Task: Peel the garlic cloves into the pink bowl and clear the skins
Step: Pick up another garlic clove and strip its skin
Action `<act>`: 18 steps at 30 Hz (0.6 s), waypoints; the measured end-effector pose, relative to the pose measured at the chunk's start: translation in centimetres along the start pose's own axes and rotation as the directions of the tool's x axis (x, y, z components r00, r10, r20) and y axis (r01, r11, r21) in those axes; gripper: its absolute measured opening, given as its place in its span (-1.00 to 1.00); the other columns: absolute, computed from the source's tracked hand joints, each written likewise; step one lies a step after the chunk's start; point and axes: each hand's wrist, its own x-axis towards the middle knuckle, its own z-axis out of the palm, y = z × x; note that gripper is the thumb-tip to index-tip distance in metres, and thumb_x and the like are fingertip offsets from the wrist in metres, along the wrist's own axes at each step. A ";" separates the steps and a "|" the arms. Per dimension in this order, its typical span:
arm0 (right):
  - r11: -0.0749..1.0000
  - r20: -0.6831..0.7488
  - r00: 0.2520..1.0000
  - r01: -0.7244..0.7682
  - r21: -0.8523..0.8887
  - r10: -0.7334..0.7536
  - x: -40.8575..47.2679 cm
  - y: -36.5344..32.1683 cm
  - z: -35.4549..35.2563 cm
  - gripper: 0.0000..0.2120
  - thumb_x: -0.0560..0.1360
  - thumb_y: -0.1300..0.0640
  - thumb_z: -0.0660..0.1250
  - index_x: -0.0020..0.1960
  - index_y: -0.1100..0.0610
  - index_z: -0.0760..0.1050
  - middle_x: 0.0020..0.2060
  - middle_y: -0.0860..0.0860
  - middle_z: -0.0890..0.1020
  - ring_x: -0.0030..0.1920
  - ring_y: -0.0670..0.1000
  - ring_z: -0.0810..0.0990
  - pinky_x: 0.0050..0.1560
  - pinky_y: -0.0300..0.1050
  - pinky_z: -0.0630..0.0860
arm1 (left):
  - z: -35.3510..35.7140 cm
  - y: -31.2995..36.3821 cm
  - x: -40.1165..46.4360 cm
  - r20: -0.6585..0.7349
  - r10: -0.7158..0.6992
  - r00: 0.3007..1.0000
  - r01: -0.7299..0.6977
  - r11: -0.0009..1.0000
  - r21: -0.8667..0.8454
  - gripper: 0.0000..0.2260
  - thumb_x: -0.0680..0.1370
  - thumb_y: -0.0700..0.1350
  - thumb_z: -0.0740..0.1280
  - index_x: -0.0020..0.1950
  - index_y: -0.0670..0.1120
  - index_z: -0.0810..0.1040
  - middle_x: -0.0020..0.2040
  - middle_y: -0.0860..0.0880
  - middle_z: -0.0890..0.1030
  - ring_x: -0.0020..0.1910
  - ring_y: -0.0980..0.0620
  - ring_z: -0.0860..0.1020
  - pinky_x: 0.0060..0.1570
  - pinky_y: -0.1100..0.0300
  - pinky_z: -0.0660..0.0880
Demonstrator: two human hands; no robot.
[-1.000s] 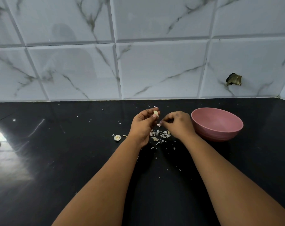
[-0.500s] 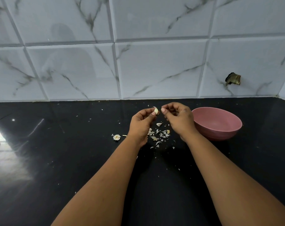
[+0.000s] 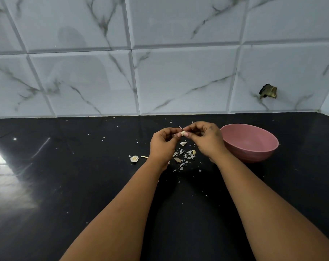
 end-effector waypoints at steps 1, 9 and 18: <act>1.000 -0.015 1.000 0.006 -0.015 -0.007 0.0 0.1 0.0 -0.76 0.38 0.25 0.53 -0.22 -0.09 0.63 -0.20 -0.08 0.71 -0.14 -0.09 0.69 -0.07 -0.23 0.61 | 0.0 0.0 0.0 -0.010 0.002 1.000 -0.002 1.000 0.004 -0.89 0.55 -0.30 0.38 -0.01 -0.13 0.66 -0.14 -0.05 0.70 -0.15 0.17 0.66 -0.08 0.32 0.56; 0.981 -0.049 0.990 0.125 -0.148 -0.134 -0.1 0.3 0.1 -0.88 0.38 0.28 0.52 -0.21 0.11 0.62 -0.27 -0.20 0.66 -0.21 -0.17 0.65 -0.16 -0.28 0.57 | 0.2 0.2 -0.3 -0.060 0.001 0.998 -0.004 0.999 -0.042 -0.93 0.53 -0.29 0.41 -0.06 -0.15 0.66 -0.22 -0.04 0.69 -0.24 0.18 0.63 -0.12 0.30 0.56; 0.932 0.007 0.977 0.205 -0.300 -0.212 -0.1 0.1 0.8 -0.94 0.50 0.29 0.38 -0.07 0.16 0.54 -0.20 -0.03 0.62 -0.18 -0.03 0.59 -0.16 -0.23 0.49 | 0.4 0.3 -0.5 -0.082 0.007 0.997 -0.010 0.999 -0.038 -0.90 0.54 -0.29 0.41 -0.08 -0.10 0.66 -0.19 -0.04 0.71 -0.14 0.08 0.68 -0.03 0.24 0.60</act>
